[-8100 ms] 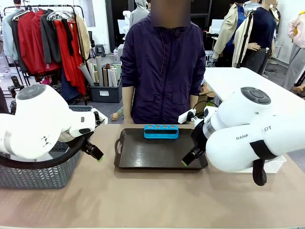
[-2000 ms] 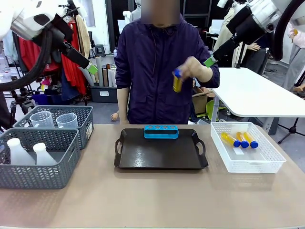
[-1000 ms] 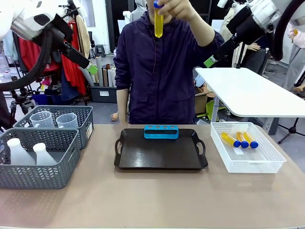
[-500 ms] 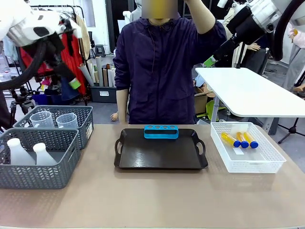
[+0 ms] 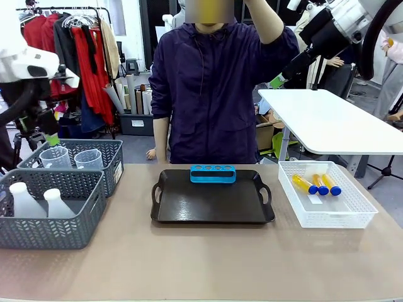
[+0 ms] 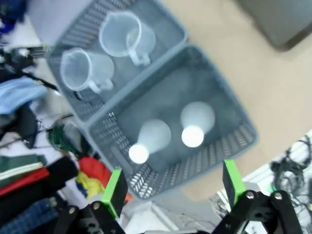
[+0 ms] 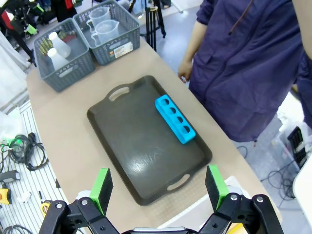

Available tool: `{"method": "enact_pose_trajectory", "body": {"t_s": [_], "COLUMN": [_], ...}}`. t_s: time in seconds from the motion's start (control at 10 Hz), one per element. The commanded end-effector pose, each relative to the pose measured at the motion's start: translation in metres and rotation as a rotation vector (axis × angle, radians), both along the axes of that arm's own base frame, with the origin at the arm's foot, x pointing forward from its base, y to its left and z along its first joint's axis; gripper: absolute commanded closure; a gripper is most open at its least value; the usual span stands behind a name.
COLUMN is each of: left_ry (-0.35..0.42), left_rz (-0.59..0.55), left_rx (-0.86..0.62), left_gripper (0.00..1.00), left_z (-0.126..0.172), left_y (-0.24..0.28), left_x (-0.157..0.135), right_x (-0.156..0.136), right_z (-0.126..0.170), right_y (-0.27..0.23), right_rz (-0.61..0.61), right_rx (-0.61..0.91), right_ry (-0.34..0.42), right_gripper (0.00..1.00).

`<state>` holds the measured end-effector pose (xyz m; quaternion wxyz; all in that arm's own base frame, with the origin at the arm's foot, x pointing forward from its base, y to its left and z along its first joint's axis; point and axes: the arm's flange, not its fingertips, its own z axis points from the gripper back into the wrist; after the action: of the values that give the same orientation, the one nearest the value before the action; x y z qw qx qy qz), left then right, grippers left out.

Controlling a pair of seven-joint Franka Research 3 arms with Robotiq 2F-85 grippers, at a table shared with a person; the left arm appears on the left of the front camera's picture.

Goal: Prepare the laboratory tools.
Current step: Pick up one Large Measuring Cup and place it on the Handle tray.

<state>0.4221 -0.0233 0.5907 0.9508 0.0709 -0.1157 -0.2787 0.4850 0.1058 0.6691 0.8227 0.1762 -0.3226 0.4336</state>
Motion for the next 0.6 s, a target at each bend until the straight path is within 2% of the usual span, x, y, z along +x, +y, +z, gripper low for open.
{"method": "enact_pose_trajectory", "body": {"t_s": [0.0, 0.2, 0.3, 0.5], "left_ry": [0.022, 0.009, 0.037, 0.037], "left_rz": [0.083, 0.069, 0.063, 0.063], "left_rx": [-0.032, -0.069, -0.025, -0.025], "left_gripper": [0.00, 0.00, 0.00, 0.00], "left_z": [-0.015, -0.016, -0.019, -0.019], "left_y": [0.014, 0.009, 0.019, 0.019], "left_x": [-0.006, -0.002, -0.002, -0.002], "right_x": [0.000, 0.000, 0.000, 0.000], "right_z": [0.000, 0.000, 0.000, 0.000], "right_y": [-0.001, -0.001, -0.001, -0.001], "right_rz": [0.001, 0.001, 0.001, 0.001], "right_rx": [0.002, 0.002, 0.002, 0.002], "right_ry": [-0.001, -0.001, -0.001, -0.001], "right_gripper": [0.00, 0.00, 0.00, 0.00]}}
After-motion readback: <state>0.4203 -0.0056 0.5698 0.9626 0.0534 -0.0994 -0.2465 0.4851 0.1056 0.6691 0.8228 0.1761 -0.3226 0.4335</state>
